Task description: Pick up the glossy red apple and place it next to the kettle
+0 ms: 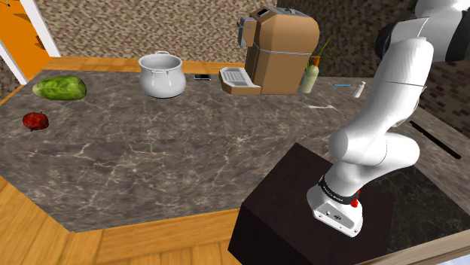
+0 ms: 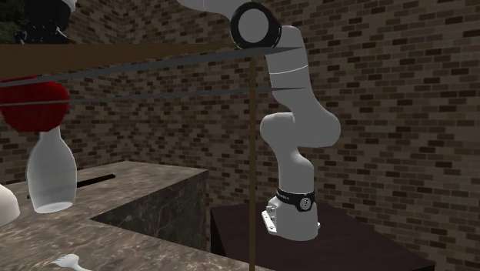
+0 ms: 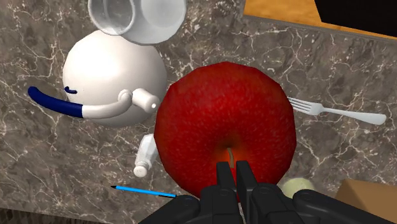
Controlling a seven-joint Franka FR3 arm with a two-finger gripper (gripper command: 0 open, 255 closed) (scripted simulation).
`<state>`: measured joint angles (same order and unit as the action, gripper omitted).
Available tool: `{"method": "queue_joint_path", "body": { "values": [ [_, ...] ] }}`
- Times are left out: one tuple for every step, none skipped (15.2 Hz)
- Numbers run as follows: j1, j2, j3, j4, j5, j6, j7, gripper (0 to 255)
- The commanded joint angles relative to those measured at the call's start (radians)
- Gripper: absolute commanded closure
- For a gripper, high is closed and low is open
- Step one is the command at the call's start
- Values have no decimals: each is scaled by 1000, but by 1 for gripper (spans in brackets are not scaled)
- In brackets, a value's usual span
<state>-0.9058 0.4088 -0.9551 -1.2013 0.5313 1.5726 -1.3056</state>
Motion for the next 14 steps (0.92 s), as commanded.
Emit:
{"method": "queue_joint_path", "body": {
  "values": [
    [24,-13,-5,-49,-11,37,-5,255],
    [33,-18,-6,-71,-15,54,-7,255],
    [42,-23,-8,-92,-19,70,-10,255],
    [51,-28,-9,-112,-22,86,-12,255],
    [58,-32,-10,-131,-25,101,-15,255],
    [66,-36,-12,-150,-27,116,-17,255],
    [73,-39,-12,-168,-30,131,-20,255],
    [79,-42,-13,-186,-31,146,-22,255],
    [85,-45,-14,-203,-33,161,-25,255],
    [90,-47,-14,-220,-34,175,-27,255],
    [95,-49,-14,-236,-35,189,-30,255],
    [100,-51,-14,-252,-35,203,-33,255],
    [104,-52,-14,-267,-35,217,-36,255],
    [108,-53,-14,-282,-35,230,-39,255]
  ]
}}
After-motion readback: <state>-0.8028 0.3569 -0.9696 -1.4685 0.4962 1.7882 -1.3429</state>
